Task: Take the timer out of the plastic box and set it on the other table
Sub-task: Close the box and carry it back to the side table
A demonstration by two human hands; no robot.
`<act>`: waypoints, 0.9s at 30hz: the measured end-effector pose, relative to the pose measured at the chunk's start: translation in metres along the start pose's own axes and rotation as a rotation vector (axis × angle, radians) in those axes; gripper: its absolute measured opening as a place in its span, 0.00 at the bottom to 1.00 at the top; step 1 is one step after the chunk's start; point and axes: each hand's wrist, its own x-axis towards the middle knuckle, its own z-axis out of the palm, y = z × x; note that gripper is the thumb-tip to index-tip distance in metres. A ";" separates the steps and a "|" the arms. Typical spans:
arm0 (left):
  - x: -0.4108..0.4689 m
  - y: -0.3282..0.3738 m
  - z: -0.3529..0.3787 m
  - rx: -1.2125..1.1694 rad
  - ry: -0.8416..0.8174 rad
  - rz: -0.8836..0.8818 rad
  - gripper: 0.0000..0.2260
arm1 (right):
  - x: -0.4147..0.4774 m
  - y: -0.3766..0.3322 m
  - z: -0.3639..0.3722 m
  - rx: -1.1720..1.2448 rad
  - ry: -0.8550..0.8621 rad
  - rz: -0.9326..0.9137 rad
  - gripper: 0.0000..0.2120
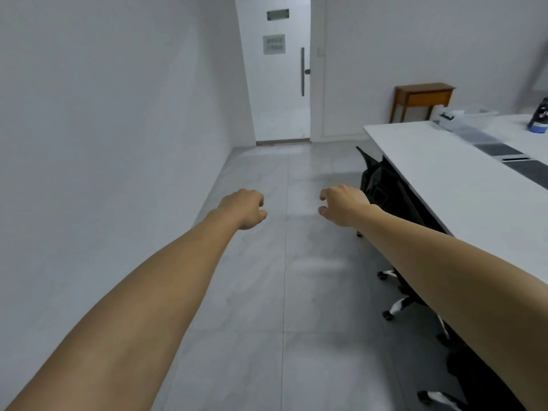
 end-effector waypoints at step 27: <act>0.685 -0.016 0.004 -0.040 -0.019 0.033 0.19 | 0.654 0.201 0.060 -0.044 -0.053 0.046 0.16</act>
